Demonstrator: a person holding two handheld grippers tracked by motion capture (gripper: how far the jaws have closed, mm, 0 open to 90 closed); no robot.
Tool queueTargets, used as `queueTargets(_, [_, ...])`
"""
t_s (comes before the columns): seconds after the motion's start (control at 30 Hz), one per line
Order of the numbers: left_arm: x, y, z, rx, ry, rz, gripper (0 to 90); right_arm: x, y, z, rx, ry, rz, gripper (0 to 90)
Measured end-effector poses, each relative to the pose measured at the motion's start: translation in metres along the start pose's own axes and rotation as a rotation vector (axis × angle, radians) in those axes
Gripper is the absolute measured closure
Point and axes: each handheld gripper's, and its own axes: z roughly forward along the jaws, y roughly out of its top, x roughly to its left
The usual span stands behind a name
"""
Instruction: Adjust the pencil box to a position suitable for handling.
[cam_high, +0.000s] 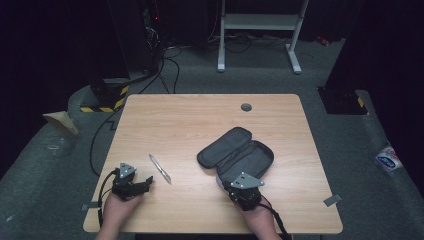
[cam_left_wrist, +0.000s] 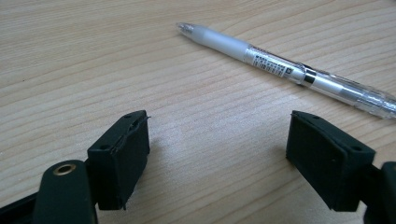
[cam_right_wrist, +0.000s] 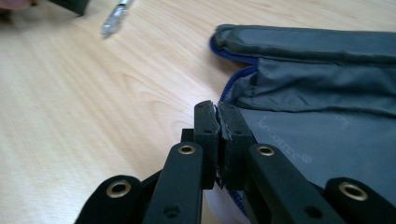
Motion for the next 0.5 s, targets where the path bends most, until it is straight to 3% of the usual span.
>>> queueTargets(0.1, [0.0, 0.0, 0.0, 0.0, 0.0, 0.0, 21.5, 0.009, 0.001, 0.003, 0.011, 0.01, -0.014, 86.2])
queueTargets(0.27, [0.0, 0.0, 0.0, 0.0, 0.0, 0.0, 21.6, 0.01, 0.005, -0.001, -0.002, 0.028, -0.007, 74.4])
queueTargets(0.37, [0.0, 0.0, 0.0, 0.0, 0.0, 0.0, 21.5, -0.002, 0.008, -0.01, -0.023, -0.01, 0.006, 69.3])
queueTargets(0.5, [0.0, 0.0, 0.0, -0.006, -0.001, 0.004, 23.2, -0.036, 0.006, -0.025, -0.042, -0.123, 0.057, 67.0])
